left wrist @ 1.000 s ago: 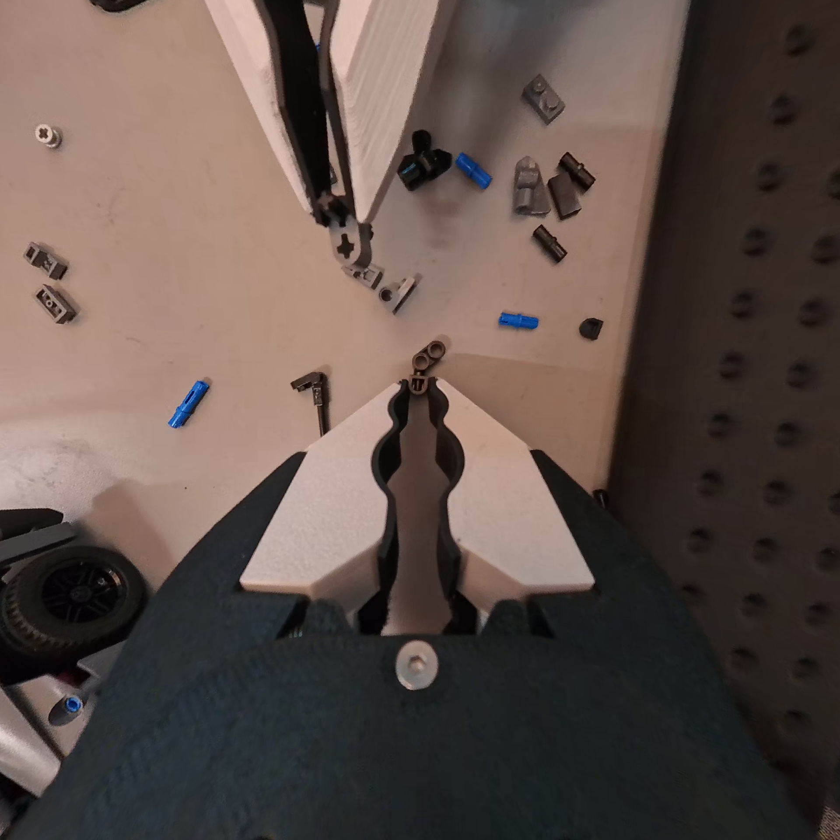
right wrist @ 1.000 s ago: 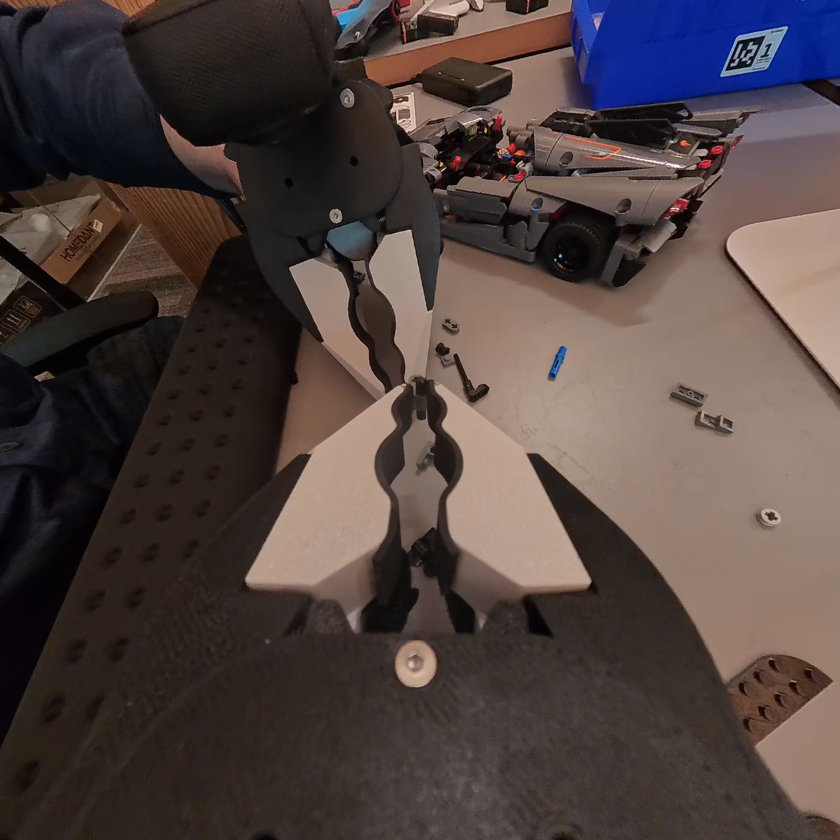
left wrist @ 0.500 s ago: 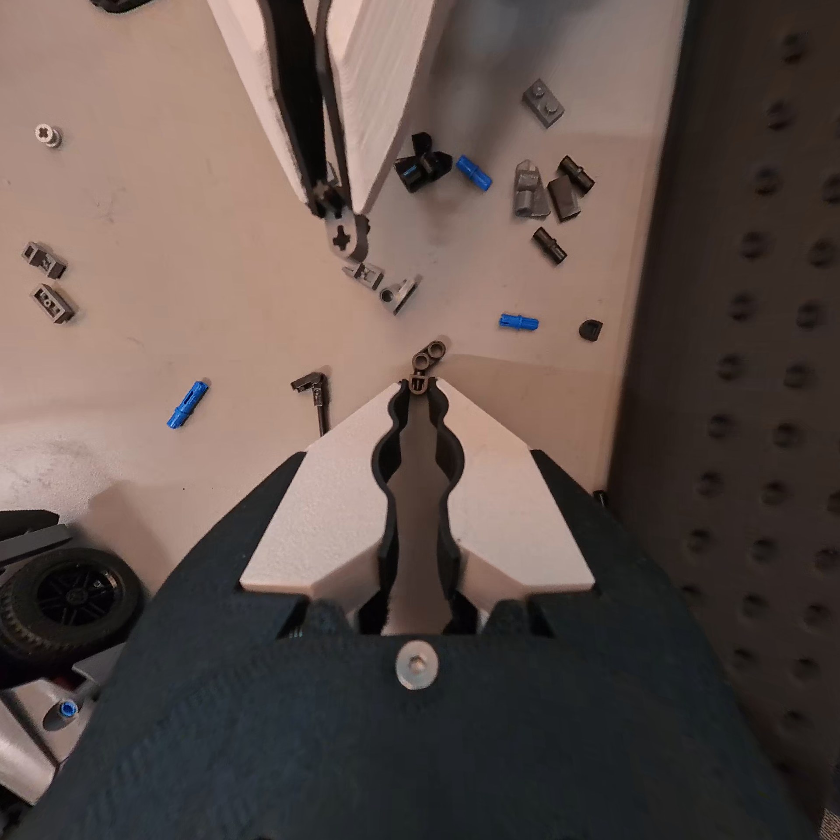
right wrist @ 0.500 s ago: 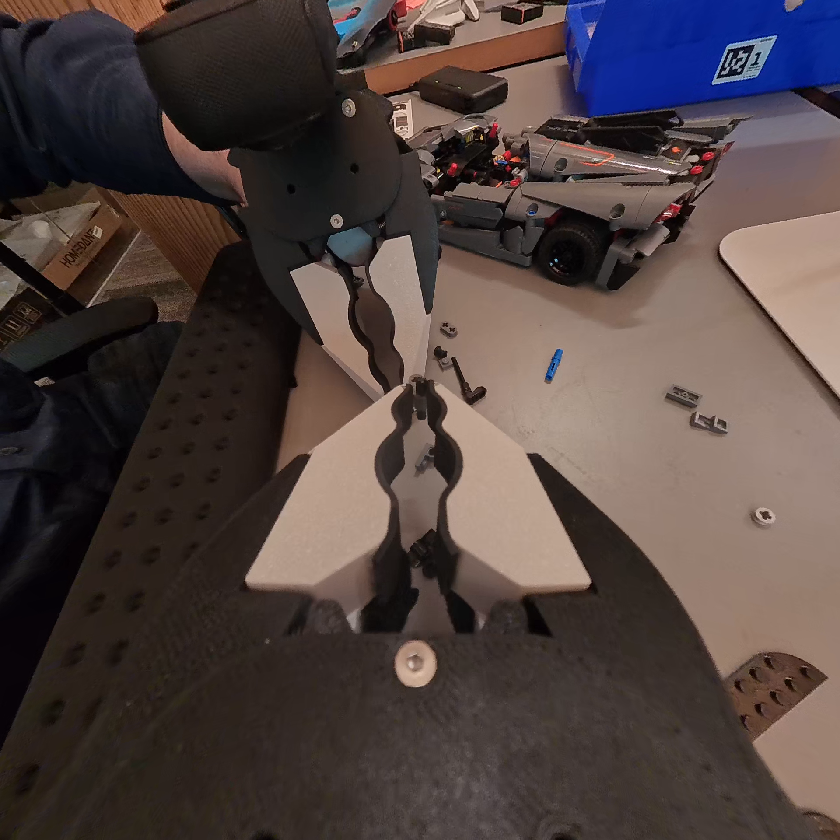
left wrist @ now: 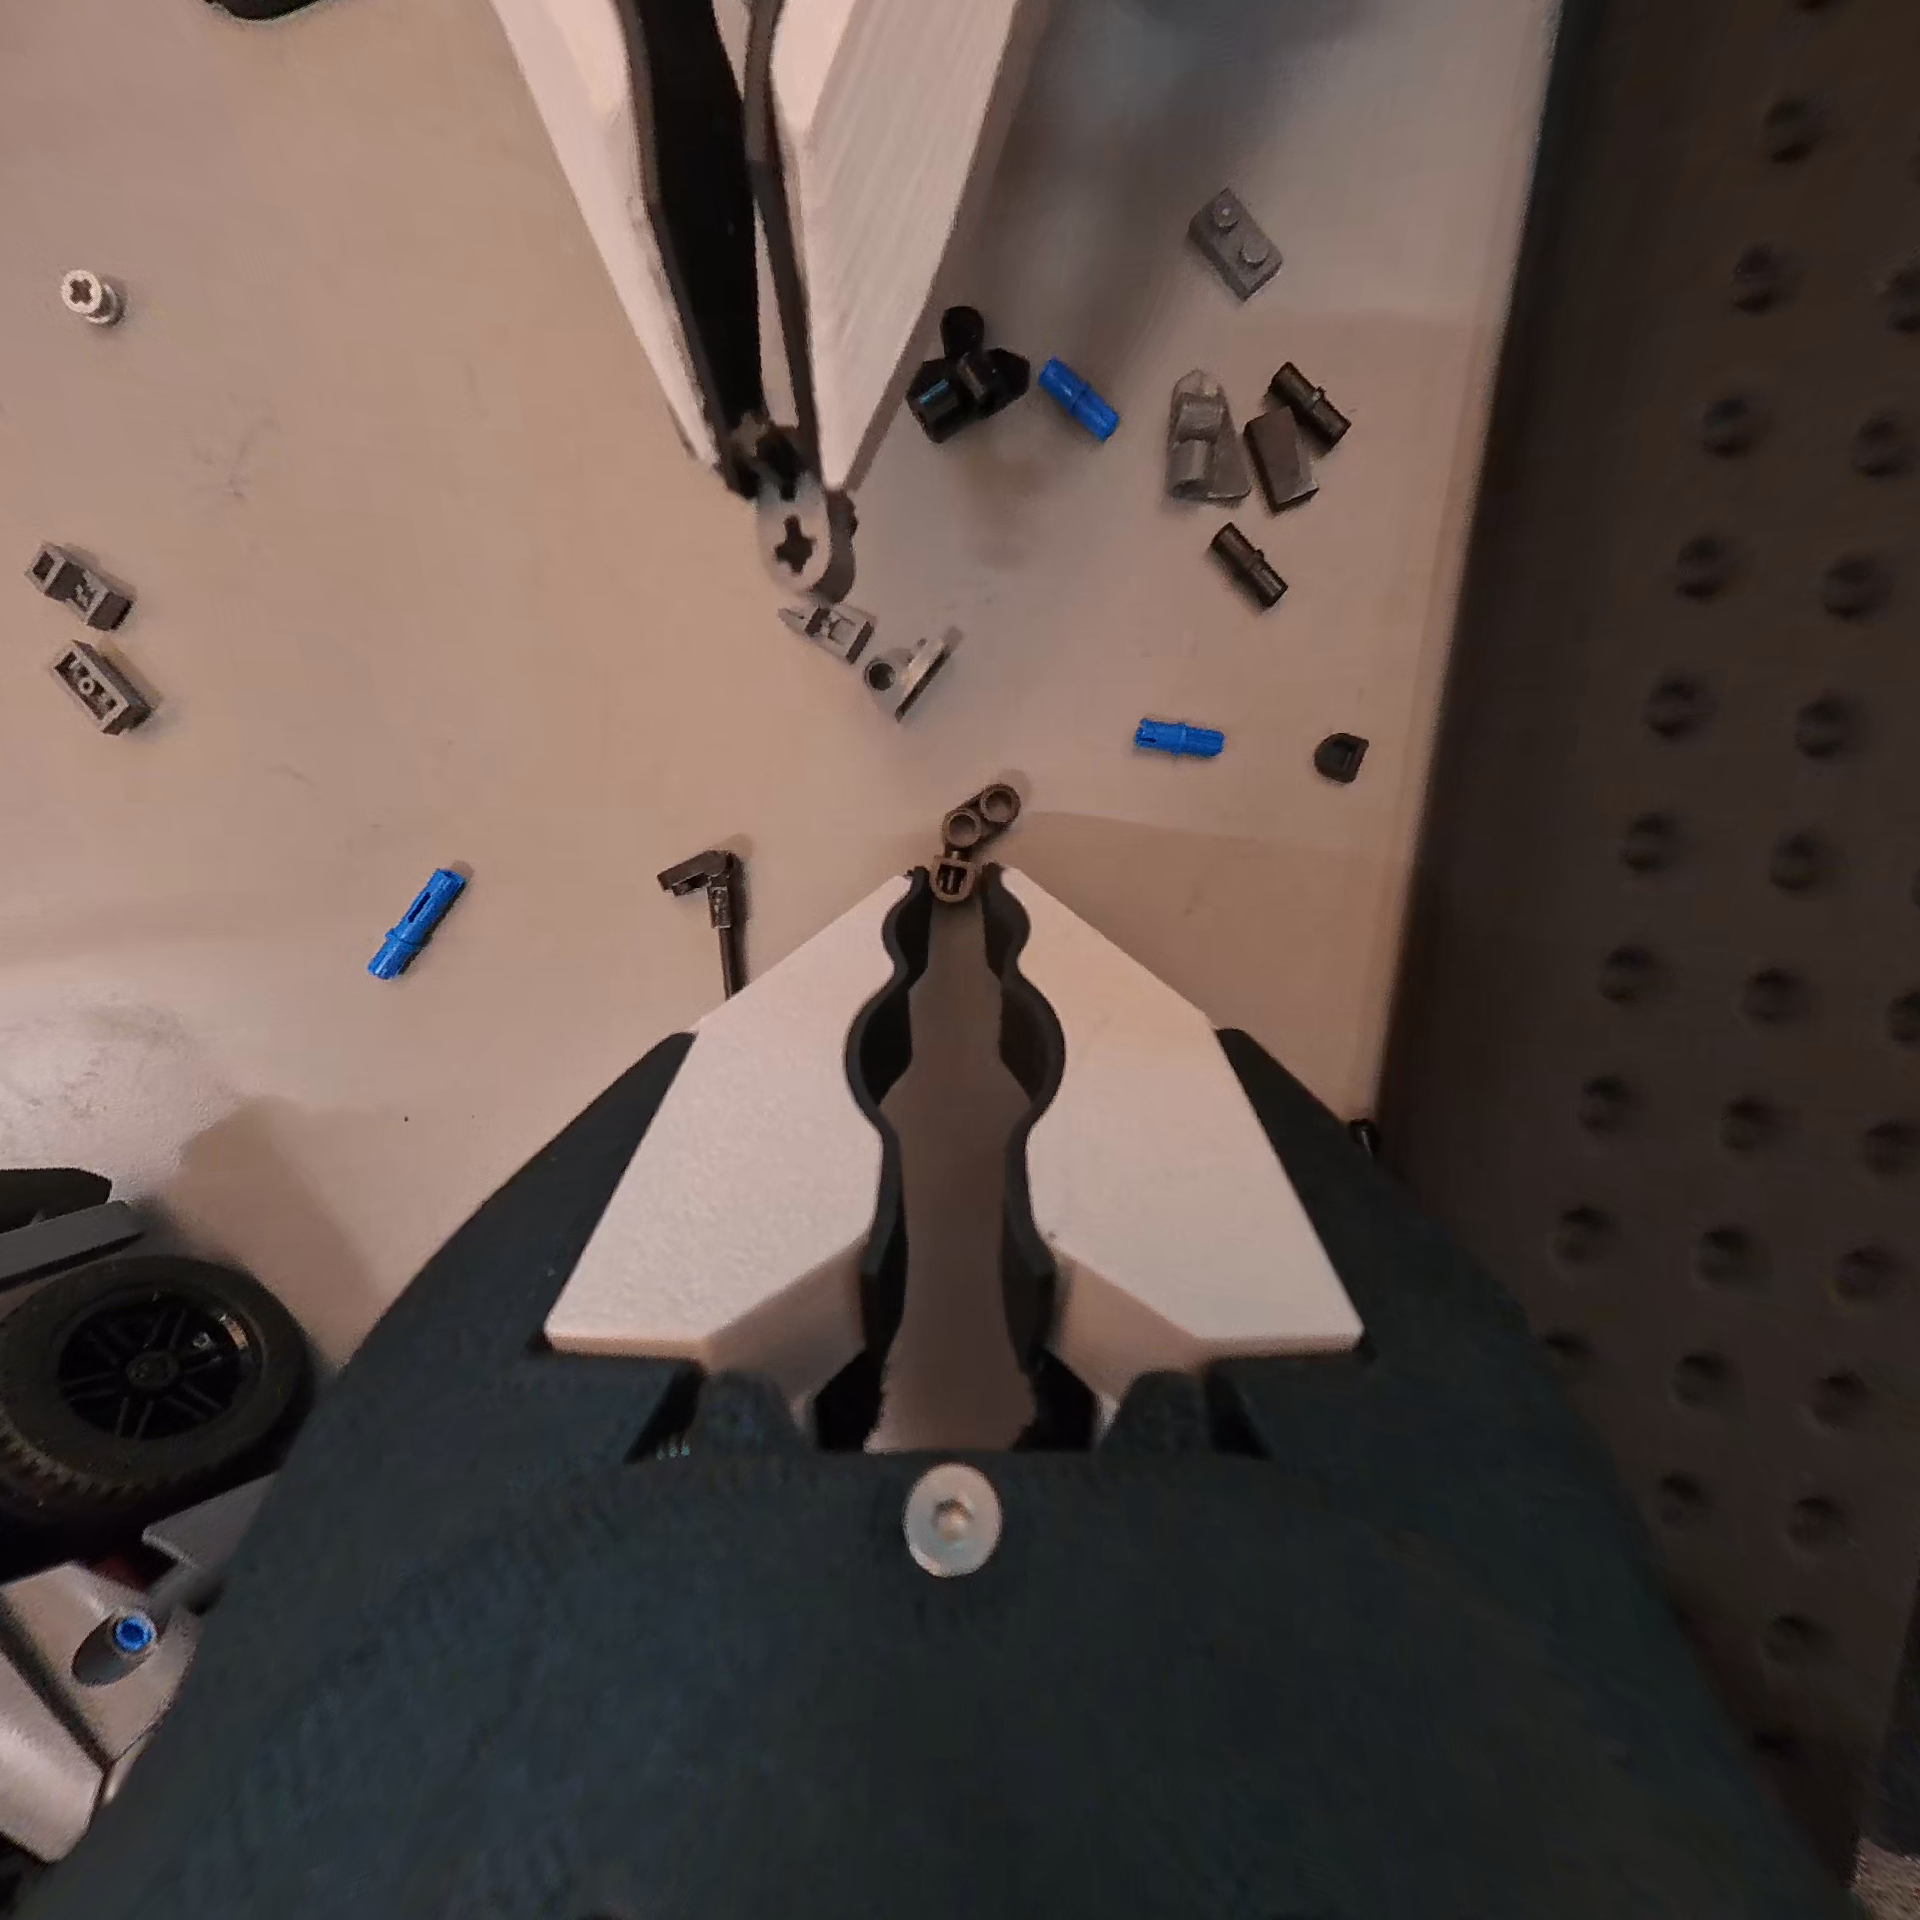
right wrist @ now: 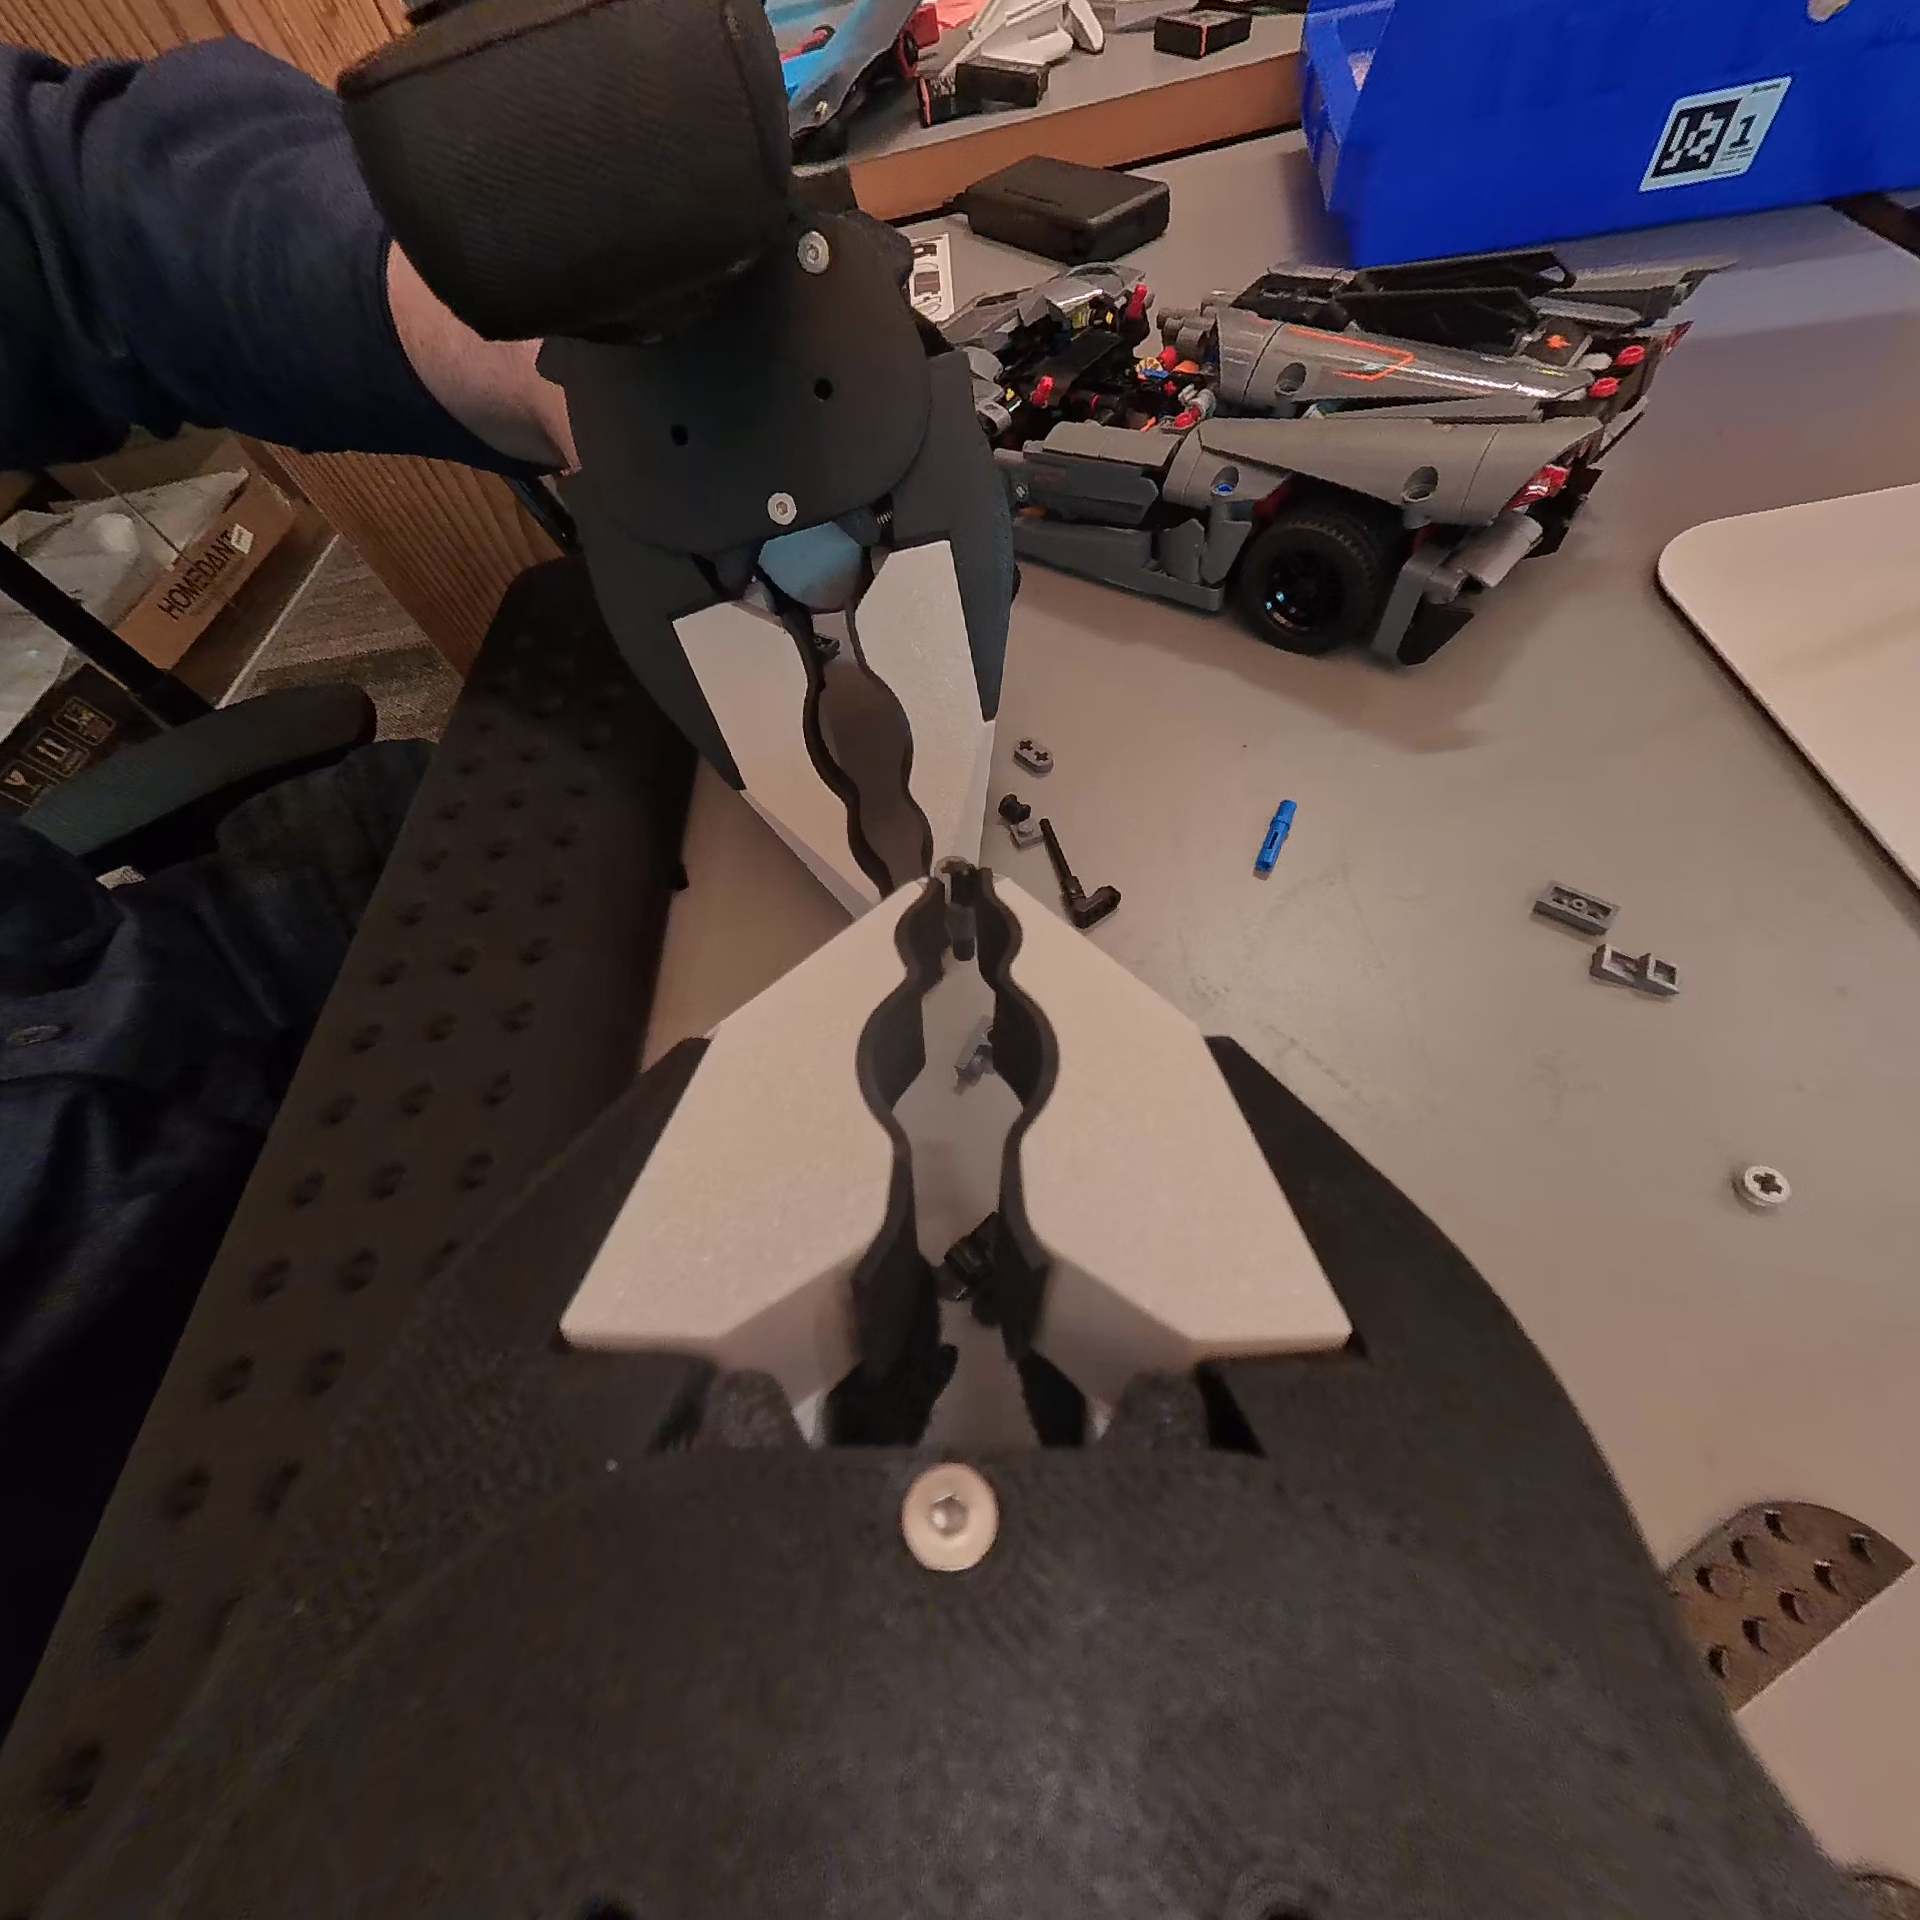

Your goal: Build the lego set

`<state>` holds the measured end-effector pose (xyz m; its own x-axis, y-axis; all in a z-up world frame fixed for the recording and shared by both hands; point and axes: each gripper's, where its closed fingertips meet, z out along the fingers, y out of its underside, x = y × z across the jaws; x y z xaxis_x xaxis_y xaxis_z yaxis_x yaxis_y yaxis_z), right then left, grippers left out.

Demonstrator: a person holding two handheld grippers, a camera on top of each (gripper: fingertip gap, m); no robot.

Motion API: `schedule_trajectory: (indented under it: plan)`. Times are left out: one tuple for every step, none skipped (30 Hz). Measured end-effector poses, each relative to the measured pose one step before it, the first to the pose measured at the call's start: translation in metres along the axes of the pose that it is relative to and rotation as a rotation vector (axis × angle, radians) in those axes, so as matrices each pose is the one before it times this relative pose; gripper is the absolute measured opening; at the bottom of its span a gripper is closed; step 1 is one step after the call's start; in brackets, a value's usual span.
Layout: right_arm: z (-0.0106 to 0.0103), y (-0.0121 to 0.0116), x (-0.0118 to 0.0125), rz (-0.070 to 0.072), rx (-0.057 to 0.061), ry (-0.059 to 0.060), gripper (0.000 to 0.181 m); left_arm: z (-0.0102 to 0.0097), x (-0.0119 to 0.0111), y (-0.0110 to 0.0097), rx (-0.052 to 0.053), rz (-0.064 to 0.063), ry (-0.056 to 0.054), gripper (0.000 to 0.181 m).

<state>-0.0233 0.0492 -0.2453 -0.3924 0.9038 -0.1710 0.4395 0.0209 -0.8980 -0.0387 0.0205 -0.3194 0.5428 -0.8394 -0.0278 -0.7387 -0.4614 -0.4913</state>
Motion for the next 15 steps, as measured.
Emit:
schedule_trajectory:
  plan:
    - [-0.00043,-0.00034,0.00022,0.0032,0.0029,-0.0010,0.003,-0.00002,0.00076,-0.00016,0.0012,-0.0050,0.0075,0.010]
    - [-0.00019,-0.00023,0.00021,0.0024,0.0021,-0.0009,0.003,-0.00011,0.00068,-0.00002,0.0007,0.0003,0.0048,0.011]
    - [-0.00023,-0.00020,0.00003,0.0020,0.0021,-0.0015,0.003,-0.00006,0.00092,0.00012,-0.0010,0.0013,0.0063,0.013]
    - [0.00001,-0.00020,-0.00005,0.0025,0.0021,-0.0018,0.003,-0.00019,0.00087,0.00017,-0.0022,-0.0014,0.0068,0.015]
    - [0.00006,-0.00001,-0.00001,0.0014,0.0004,-0.0011,0.003,-0.00012,0.00044,0.00002,-0.0015,-0.0025,0.0037,0.016]
    - [0.00009,0.00020,0.00002,-0.0004,-0.0011,0.0002,0.003,-0.00005,0.00053,0.00009,-0.0001,0.0000,0.0042,0.016]
    - [0.00012,0.00013,-0.00005,-0.0003,-0.0006,-0.0003,0.003,-0.00018,0.00029,0.00034,-0.0020,0.0035,0.0017,0.017]
    - [0.00013,-0.00009,-0.00030,-0.0002,0.0006,-0.0010,0.003,-0.00031,0.00024,0.00060,-0.0029,0.0037,0.0011,0.017]
    - [0.00001,-0.00018,-0.00018,0.0002,0.0006,-0.0010,0.003,-0.00022,0.00012,0.00042,-0.0026,-0.0006,0.0025,0.017]
    - [-0.00003,-0.00002,0.00006,0.0003,0.0002,0.0000,0.003,-0.00027,0.00029,0.00031,-0.0022,-0.0019,0.0031,0.017]
    - [-0.00002,0.00003,0.00003,-0.0001,-0.0002,0.0002,0.003,-0.00010,0.00023,0.00018,-0.0004,-0.0019,0.0030,0.017]
    - [-0.00007,0.00001,-0.00007,0.0000,0.0002,-0.0002,0.003,-0.00013,0.00020,0.00002,0.0001,-0.0024,0.0032,0.018]
    - [0.00009,0.00010,-0.00003,0.0002,-0.0004,-0.0005,0.003,-0.00008,0.00026,0.00015,-0.0008,-0.0002,0.0012,0.018]
    - [0.00005,0.00024,-0.00015,-0.0006,-0.0011,-0.0002,0.003,-0.00010,0.00014,0.00022,-0.0016,0.0027,-0.0002,0.018]
    - [0.00018,0.00019,-0.00016,-0.0010,-0.0010,-0.0001,0.003,-0.00014,0.00039,0.00030,-0.0033,0.0031,0.0010,0.017]
